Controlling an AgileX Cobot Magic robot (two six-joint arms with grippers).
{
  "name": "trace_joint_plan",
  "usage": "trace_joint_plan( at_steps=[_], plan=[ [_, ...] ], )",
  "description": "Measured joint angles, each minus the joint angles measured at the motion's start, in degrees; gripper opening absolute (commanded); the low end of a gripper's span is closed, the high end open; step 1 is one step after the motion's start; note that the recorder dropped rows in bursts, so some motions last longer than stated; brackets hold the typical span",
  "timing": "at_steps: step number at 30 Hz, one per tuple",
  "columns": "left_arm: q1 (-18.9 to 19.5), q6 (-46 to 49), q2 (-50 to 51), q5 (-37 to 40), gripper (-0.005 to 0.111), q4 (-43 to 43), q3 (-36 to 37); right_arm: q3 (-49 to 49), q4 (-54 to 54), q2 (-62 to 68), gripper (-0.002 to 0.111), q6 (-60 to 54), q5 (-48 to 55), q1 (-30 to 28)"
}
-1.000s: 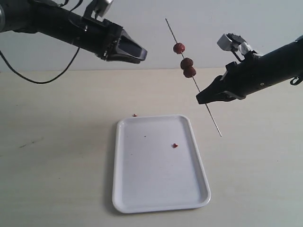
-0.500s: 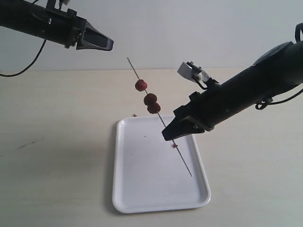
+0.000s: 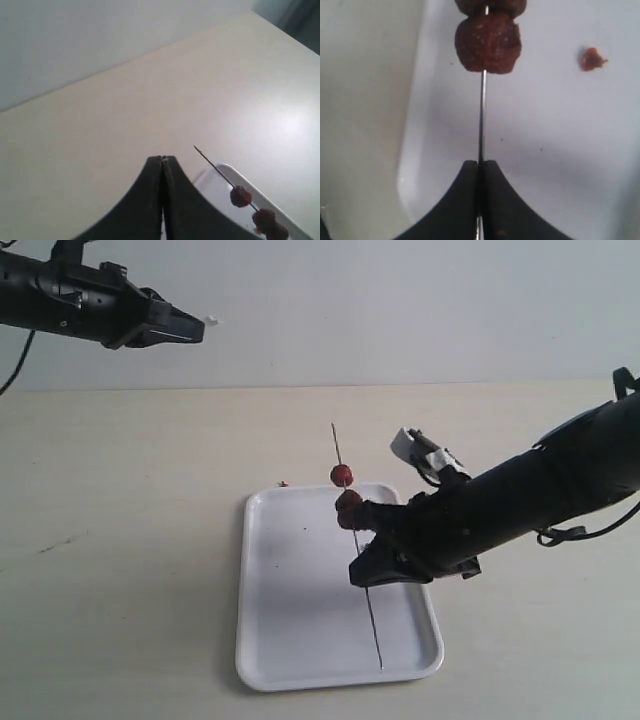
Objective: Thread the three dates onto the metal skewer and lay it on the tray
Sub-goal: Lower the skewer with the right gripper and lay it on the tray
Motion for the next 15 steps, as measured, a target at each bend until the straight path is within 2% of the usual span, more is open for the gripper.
trace_joint_plan(
  at_steps=[4, 8, 15],
  plan=[
    [0.22, 1.37, -3.47, -3.91, 0.000, -1.32, 3.10, 0.84, 1.31, 0.00, 0.000, 0.85, -7.63, 3.81],
    [0.22, 2.36, -5.99, -4.76, 0.000, -1.99, 4.67, 0.84, 2.76, 0.00, 0.000, 1.45, -10.02, 7.39],
    [0.22, 5.85, -7.11, 2.07, 0.000, -5.35, 4.76, 0.84, 3.73, 0.00, 0.002, 3.04, -13.03, 9.71]
  ],
)
